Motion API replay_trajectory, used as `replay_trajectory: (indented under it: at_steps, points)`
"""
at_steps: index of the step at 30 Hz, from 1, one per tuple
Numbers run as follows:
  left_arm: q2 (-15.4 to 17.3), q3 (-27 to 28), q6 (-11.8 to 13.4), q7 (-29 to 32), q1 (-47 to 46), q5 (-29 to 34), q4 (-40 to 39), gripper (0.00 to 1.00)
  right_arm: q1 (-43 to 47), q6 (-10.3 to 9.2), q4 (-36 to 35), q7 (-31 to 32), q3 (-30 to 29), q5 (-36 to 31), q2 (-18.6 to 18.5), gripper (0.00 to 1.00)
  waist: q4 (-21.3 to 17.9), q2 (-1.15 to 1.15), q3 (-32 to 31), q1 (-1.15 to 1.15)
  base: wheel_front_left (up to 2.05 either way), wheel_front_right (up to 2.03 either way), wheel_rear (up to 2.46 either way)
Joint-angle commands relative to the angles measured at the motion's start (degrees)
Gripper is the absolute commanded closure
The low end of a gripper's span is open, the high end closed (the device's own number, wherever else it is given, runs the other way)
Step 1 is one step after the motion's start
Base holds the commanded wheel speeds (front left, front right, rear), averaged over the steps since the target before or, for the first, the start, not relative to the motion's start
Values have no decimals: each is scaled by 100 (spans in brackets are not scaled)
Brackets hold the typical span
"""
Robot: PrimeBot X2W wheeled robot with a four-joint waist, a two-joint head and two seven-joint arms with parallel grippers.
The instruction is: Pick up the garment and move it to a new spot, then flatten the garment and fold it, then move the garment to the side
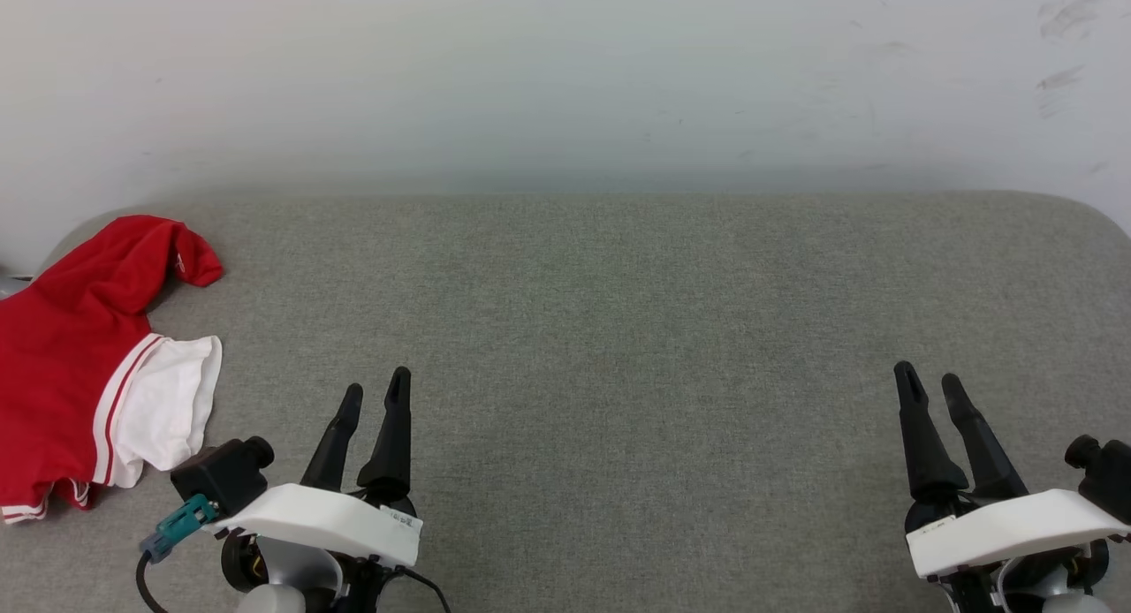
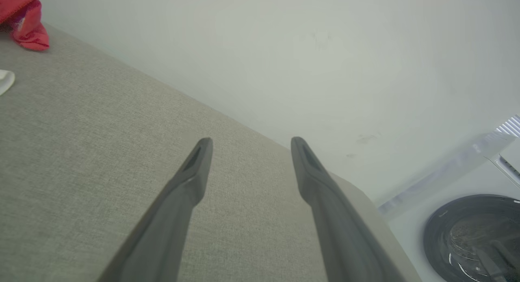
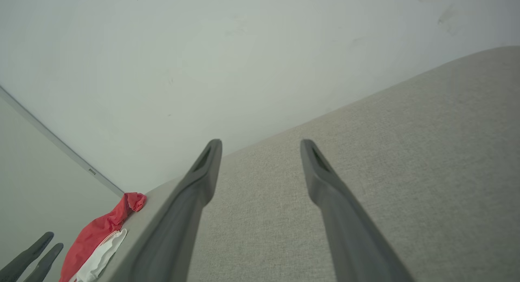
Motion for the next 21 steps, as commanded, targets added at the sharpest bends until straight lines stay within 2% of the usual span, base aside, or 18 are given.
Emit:
replay_trajectory:
  at_steps: [1,21]
  points:
    - [27,-32,18,-69,-152,256,-101,0,2,8,-139,13,20,-230,0,0,5,0,2,0,0,0,0]
    - [247,-225,298,-394,-134,1772,-19,0,146,10,-536,252,-94,-1811,-40,0,54,0,3,0,0,0,0]
